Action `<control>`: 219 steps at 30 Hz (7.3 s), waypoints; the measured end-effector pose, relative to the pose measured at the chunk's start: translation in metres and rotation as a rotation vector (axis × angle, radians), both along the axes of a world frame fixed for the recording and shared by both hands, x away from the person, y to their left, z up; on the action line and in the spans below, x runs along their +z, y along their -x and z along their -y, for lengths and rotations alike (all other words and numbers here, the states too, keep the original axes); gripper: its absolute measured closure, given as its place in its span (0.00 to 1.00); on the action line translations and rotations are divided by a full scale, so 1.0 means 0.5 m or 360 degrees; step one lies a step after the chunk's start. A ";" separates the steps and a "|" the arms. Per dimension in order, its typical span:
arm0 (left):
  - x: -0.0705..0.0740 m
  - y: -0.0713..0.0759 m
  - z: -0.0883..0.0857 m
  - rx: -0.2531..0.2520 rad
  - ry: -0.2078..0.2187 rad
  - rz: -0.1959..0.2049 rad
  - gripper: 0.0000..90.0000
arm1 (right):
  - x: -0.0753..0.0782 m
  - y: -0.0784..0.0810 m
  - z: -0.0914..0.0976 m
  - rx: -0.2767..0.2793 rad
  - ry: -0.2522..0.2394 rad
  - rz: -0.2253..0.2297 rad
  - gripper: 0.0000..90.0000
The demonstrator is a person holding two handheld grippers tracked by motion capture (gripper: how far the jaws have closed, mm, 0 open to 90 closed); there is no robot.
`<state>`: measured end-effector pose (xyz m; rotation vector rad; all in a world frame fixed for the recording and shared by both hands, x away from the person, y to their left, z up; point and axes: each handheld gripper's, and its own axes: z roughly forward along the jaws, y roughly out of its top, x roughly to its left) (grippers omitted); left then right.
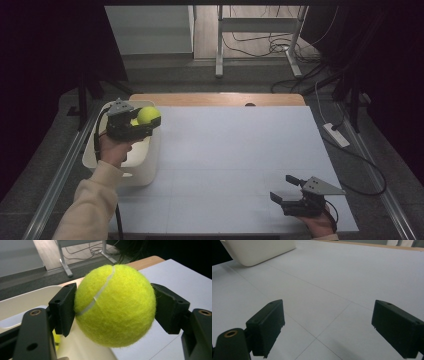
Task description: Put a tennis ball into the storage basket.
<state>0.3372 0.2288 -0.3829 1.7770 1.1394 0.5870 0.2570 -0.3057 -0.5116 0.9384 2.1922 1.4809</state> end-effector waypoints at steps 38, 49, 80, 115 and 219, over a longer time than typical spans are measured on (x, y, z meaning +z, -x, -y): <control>-0.041 -0.039 -0.084 0.0209 -0.0129 -0.0280 0.30 | -0.001 -0.001 0.000 0.0003 0.0009 0.0000 0.12; -0.050 -0.045 -0.088 0.0222 -0.0171 -0.0349 0.30 | -0.002 -0.001 -0.001 0.0001 0.0007 -0.0001 0.12; -0.007 -0.006 -0.075 0.0118 -0.0033 -0.0147 0.11 | -0.001 -0.001 0.004 -0.0009 0.0001 -0.0004 0.12; 0.000 0.066 -0.015 -0.0234 0.0204 0.0009 0.11 | -0.004 -0.003 -0.010 0.0024 0.0014 -0.0006 0.12; -0.278 0.221 0.079 -0.0498 0.0042 -0.0060 0.11 | -0.008 0.005 0.001 0.0005 0.0048 -0.0009 0.12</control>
